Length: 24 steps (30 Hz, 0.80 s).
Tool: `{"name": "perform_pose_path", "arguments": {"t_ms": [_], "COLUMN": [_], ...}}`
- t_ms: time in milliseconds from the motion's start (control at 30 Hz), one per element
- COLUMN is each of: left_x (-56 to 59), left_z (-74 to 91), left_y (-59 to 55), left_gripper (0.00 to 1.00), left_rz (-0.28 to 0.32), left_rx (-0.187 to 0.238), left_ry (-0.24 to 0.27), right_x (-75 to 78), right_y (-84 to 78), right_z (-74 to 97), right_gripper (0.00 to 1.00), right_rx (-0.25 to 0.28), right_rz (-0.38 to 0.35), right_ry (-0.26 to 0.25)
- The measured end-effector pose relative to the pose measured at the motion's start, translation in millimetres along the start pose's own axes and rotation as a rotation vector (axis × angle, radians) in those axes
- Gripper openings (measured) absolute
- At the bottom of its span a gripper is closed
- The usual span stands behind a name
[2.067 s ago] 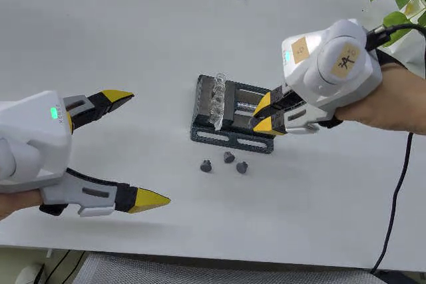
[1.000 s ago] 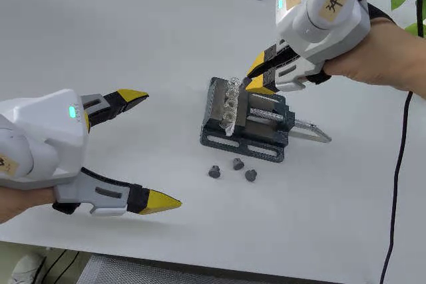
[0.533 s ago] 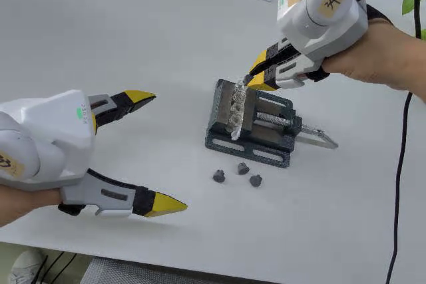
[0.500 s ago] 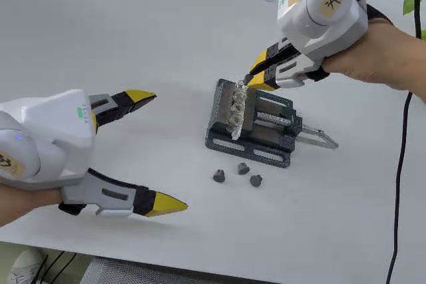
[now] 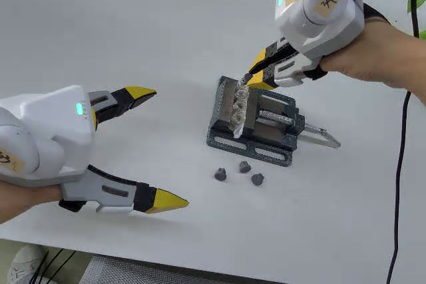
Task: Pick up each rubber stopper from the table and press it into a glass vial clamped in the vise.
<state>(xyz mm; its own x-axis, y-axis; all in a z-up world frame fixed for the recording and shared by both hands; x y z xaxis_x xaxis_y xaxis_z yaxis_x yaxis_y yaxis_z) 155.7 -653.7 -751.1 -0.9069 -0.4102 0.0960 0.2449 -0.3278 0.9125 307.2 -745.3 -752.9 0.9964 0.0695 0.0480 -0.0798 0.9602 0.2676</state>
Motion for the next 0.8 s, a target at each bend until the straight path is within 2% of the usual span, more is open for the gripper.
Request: {"name": "perform_pose_path", "arguments": {"t_ms": [333, 533, 800], "left_x": [-1.7, -2.7, -3.9], "left_z": [-0.1, 0.7, 0.2], "left_y": [-2.9, -3.8, -4.3], "left_gripper": [0.99, 0.99, 0.99], "left_rz": [0.006, 0.01, 0.011], "left_rx": [0.0, 0.002, 0.007], "left_ry": [-0.002, -0.001, -0.002], "right_x": [2.3, 5.3, 3.2], "right_y": [-0.1, 1.7, 2.0], "right_z": [-1.1, -2.6, -3.0], "right_gripper": [0.06, 0.05, 0.05], "right_rx": [-0.016, -0.047, -0.09], "right_rz": [0.004, 0.011, -0.031], "right_ry": [0.011, 0.02, 0.053]}}
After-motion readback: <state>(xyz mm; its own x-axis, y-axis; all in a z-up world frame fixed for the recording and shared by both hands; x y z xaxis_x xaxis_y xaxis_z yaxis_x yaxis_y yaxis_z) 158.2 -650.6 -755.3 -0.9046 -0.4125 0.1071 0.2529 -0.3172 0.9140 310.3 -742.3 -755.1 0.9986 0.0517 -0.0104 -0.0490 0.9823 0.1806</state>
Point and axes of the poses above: the centre of the closed fingertips' face, and the gripper's own axes: z roughly backward along the fingers, x roughly to its right, y roughly out of its top, the point moved 3 cm from there along z, roughly backward along the fingers, and after that the axes turned 5 degrees about -x, right-handed, at the moved point
